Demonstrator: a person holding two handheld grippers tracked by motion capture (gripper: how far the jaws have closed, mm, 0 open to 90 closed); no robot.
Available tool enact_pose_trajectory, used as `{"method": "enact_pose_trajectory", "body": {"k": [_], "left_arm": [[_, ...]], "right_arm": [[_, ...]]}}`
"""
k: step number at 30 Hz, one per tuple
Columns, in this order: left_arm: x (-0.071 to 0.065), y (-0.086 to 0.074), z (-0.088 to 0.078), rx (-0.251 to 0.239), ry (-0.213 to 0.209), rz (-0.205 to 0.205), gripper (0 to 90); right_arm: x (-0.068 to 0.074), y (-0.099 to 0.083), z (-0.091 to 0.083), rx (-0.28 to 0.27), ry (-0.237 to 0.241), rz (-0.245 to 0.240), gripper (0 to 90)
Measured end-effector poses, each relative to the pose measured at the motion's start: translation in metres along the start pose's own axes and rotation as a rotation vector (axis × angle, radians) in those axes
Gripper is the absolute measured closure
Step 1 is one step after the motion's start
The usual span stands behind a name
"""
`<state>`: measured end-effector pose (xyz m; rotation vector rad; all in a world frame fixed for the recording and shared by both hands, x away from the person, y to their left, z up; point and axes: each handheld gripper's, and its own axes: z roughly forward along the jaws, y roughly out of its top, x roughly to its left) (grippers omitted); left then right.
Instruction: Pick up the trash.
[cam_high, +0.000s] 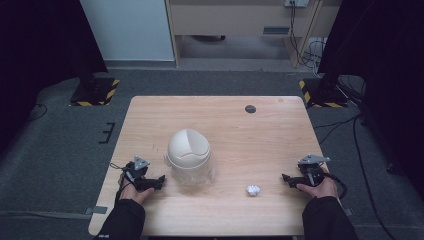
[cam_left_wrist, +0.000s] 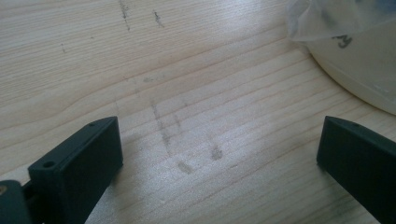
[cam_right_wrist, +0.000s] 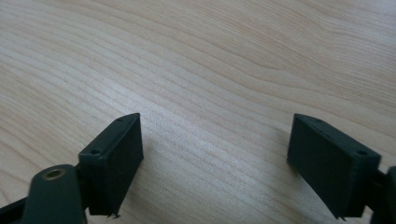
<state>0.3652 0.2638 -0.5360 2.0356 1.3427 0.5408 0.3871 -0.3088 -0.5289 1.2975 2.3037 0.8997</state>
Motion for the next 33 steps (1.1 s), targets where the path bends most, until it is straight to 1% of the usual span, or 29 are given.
{"method": "enact_pose_trajectory", "body": {"k": [2, 4, 5, 6, 7, 8, 9, 10, 11, 12, 14, 15, 17, 18, 21, 22, 24, 25, 26, 28, 32, 33], "left_arm": [[0.0, 0.0, 0.0, 0.0, 0.0, 0.0, 0.0], [0.0, 0.0, 0.0, 0.0, -0.002, -0.001, 0.0], [0.0, 0.0, 0.0, 0.0, -0.002, -0.001, 0.0], [0.0, 0.0, 0.0, 0.0, -0.002, -0.001, 0.0], [0.0, 0.0, 0.0, 0.0, -0.002, -0.001, 0.0], [0.0, 0.0, 0.0, 0.0, -0.001, 0.0, 0.0], [0.0, 0.0, 0.0, 0.0, -0.001, 0.0, 0.0], [0.0, 0.0, 0.0, 0.0, -0.001, 0.001, 0.0], [0.0, 0.0, 0.0, 0.0, -0.001, 0.001, 0.0], [0.0, 0.0, 0.0, 0.001, -0.001, 0.001, 0.0], [0.0, 0.0, 0.0, 0.0, 0.0, 0.001, 0.0], [0.0, 0.0, 0.0, 0.001, 0.0, 0.002, 0.0], [0.0, 0.0, 0.0, 0.001, 0.001, 0.002, 0.0], [0.0, 0.0, 0.0, 0.001, 0.002, 0.003, 0.0], [0.0, 0.0, 0.0, 0.001, 0.002, 0.003, 0.0], [0.0, 0.0, 0.0, 0.001, 0.002, 0.003, 0.0], [0.0, 0.0, 0.0, 0.001, 0.002, 0.003, 0.0], [0.0, 0.0, 0.0, 0.001, 0.002, 0.003, 0.0], [0.0, 0.0, 0.0, 0.001, 0.003, 0.003, 0.0], [0.0, 0.0, 0.0, 0.001, 0.003, 0.003, 0.0], [0.0, 0.0, 0.0, 0.001, 0.003, 0.003, 0.0], [0.0, 0.0, 0.0, 0.001, 0.003, 0.003, 0.0]], "right_arm": [[-0.001, 0.002, -0.002, -0.014, 0.003, -0.014, 19.0], [-0.001, 0.005, -0.005, -0.049, 0.002, -0.02, 19.3], [-0.001, 0.005, -0.005, -0.049, 0.002, -0.02, 19.3], [-0.001, 0.007, -0.008, -0.075, 0.002, -0.02, 19.9], [-0.001, 0.007, -0.008, -0.075, 0.002, -0.02, 19.9], [-0.001, 0.009, -0.011, -0.095, 0.005, -0.023, 19.9], [-0.001, 0.009, -0.011, -0.095, 0.005, -0.023, 19.9], [-0.001, 0.011, -0.013, -0.112, 0.009, -0.022, 19.9], [-0.001, 0.011, -0.013, -0.112, 0.009, -0.022, 19.9], [-0.001, 0.014, -0.016, -0.13, 0.013, -0.026, 20.2], [-0.001, 0.016, -0.019, -0.16, 0.011, -0.018, 20.3], [-0.002, 0.017, -0.02, -0.172, 0.01, -0.023, 20.2], [-0.002, 0.017, -0.021, -0.179, 0.009, -0.016, 20.1], [-0.003, 0.019, -0.024, -0.201, 0.006, -0.011, 19.8], [-0.005, 0.022, -0.029, -0.235, 0.006, -0.007, 19.9], [-0.005, 0.022, -0.029, -0.235, 0.006, -0.007, 19.9], [-0.005, 0.023, -0.032, -0.254, 0.011, -0.002, 19.9], [-0.005, 0.024, -0.033, -0.259, 0.014, -0.001, 19.8], [-0.004, 0.027, -0.037, -0.279, 0.015, -0.003, 19.7], [-0.003, 0.031, -0.041, -0.29, 0.018, -0.011, 19.7], [0.002, 0.041, -0.049, -0.34, 0.013, -0.013, 19.1], [0.002, 0.041, -0.049, -0.34, 0.013, -0.013, 19.1]]}}
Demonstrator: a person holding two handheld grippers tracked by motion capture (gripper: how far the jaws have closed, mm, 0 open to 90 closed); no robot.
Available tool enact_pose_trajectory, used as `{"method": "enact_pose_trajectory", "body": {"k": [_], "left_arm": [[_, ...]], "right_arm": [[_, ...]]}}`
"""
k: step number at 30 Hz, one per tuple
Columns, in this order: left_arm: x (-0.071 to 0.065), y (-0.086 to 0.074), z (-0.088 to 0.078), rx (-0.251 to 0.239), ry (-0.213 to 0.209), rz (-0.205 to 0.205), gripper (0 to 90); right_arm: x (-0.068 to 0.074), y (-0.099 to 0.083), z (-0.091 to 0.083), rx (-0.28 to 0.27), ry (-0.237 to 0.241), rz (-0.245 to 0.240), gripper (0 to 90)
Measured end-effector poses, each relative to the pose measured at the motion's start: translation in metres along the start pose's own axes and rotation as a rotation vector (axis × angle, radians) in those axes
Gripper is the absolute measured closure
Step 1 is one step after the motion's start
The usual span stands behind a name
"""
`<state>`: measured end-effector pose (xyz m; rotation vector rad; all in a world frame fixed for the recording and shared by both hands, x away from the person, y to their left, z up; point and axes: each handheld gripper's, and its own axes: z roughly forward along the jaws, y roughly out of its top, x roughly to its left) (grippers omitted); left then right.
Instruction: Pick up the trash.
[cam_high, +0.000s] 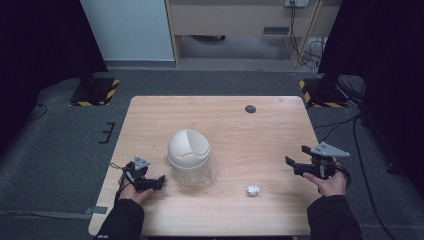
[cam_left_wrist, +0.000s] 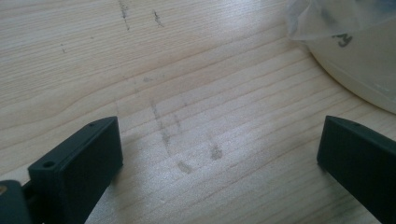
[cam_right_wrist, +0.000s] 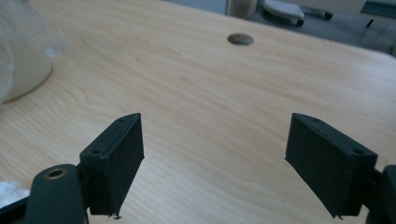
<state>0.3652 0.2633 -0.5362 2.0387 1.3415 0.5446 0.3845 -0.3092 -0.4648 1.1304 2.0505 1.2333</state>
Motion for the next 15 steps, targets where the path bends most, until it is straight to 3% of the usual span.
{"method": "enact_pose_trajectory", "body": {"k": [7, 15], "left_arm": [[0.0, 0.0, 0.0, 0.0, 0.0, 0.0, 0.0], [-0.001, 0.0, 0.0, -0.001, 0.001, -0.001, 0.0]], "right_arm": [[0.008, 0.026, -0.009, -0.083, 0.02, -0.024, 18.8], [0.02, 0.047, -0.012, -0.125, 0.052, -0.082, 19.1]]}}
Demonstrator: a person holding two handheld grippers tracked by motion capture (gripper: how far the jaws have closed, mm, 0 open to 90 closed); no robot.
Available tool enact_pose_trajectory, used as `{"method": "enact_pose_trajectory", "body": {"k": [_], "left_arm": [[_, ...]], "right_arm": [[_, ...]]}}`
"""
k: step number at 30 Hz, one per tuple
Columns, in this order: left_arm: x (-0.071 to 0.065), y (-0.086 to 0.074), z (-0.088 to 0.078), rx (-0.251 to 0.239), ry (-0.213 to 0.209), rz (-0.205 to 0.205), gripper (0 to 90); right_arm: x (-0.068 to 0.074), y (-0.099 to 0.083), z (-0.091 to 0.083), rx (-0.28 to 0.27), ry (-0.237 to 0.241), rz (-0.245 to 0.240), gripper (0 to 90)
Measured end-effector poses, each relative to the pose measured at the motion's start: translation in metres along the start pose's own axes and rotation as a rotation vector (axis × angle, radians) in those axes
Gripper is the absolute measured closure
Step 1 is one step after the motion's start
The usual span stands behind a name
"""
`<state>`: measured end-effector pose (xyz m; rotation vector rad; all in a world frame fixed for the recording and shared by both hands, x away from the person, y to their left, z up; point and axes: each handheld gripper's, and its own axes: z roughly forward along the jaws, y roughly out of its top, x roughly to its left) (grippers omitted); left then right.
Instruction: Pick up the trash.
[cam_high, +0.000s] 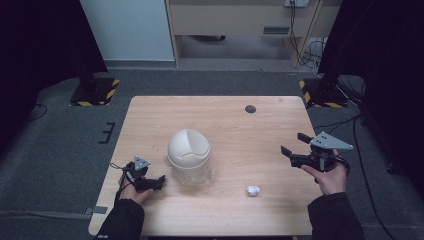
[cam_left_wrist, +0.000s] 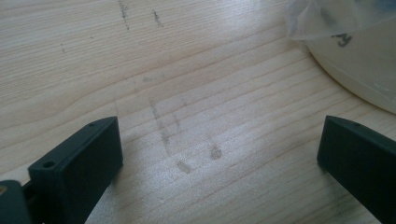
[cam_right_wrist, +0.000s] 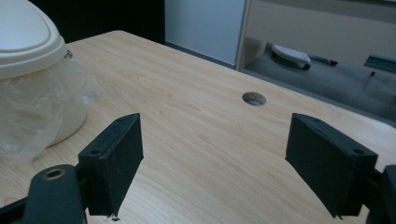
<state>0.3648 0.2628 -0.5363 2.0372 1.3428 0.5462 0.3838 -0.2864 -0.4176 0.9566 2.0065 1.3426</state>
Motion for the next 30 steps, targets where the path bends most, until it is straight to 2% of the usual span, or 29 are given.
{"method": "enact_pose_trajectory", "body": {"k": [2, 9, 21, 30], "left_arm": [[0.0, 0.0, 0.0, 0.0, 0.0, 0.0, 0.0], [0.0, 0.0, 0.0, 0.0, 0.0, 0.0, 0.0], [0.0, 0.0, 0.0, 0.0, 0.0, 0.0, 0.0], [0.0, 0.0, 0.0, 0.0, 0.0, 0.0, 0.0]], "right_arm": [[0.004, 0.005, 0.001, -0.001, 0.007, -0.02, 19.0], [0.007, 0.021, 0.003, -0.042, 0.023, -0.031, 18.7], [0.017, 0.058, 0.01, -0.086, 0.052, -0.088, 18.3], [0.033, 0.084, 0.023, -0.102, 0.093, -0.134, 18.2]]}}
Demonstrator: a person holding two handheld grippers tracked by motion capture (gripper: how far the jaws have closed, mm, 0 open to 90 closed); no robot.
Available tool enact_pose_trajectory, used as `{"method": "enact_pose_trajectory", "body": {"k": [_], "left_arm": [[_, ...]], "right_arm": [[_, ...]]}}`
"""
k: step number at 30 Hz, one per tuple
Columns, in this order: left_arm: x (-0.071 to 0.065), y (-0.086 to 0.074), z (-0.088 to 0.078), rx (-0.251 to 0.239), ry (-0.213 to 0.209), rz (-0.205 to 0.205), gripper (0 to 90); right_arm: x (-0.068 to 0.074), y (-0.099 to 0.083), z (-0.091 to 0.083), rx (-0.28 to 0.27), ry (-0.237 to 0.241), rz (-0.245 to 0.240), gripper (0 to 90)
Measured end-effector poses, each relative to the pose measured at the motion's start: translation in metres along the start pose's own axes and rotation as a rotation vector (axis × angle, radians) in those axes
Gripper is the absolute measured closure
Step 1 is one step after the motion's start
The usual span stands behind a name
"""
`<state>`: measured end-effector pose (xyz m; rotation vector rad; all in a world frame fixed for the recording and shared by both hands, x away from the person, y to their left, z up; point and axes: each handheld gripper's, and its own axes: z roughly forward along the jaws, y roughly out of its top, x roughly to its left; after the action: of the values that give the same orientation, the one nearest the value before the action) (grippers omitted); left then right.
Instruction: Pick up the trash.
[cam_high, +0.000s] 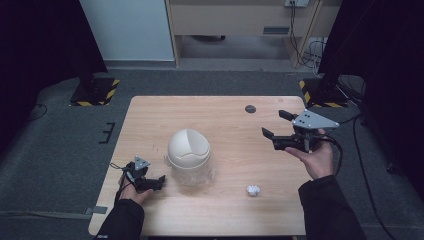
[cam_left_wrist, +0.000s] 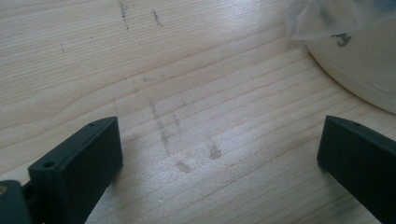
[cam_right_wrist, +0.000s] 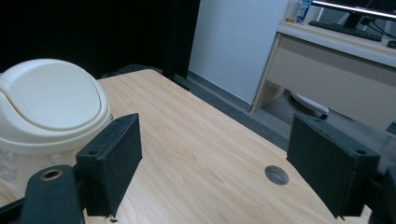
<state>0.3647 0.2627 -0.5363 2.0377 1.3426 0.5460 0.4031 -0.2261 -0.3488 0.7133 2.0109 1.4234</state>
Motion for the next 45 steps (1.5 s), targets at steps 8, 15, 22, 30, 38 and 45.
{"method": "enact_pose_trajectory", "body": {"k": [8, 15, 22, 30, 38, 45], "left_arm": [[0.0, 0.0, 0.0, 0.0, 0.0, 0.0, 0.0], [0.0, 0.0, 0.0, 0.0, 0.0, 0.0, 0.0], [0.0, 0.0, 0.0, 0.0, 0.0, 0.0, 0.0], [0.0, 0.0, 0.0, 0.0, 0.0, 0.0, 0.0], [0.0, 0.0, 0.0, 0.0, 0.0, 0.0, 0.0], [0.0, 0.0, 0.0, 0.0, 0.0, 0.0, 0.0]], "right_arm": [[0.01, 0.017, 0.014, -0.014, 0.041, -0.018, 18.1], [0.018, 0.029, 0.026, -0.015, 0.072, -0.044, 18.2], [0.028, 0.043, 0.042, -0.024, 0.121, -0.061, 18.2], [0.041, 0.053, 0.058, -0.043, 0.187, -0.054, 18.4], [0.054, 0.052, 0.073, -0.026, 0.229, -0.067, 18.8], [0.068, 0.048, 0.085, -0.017, 0.278, -0.062, 19.3]]}}
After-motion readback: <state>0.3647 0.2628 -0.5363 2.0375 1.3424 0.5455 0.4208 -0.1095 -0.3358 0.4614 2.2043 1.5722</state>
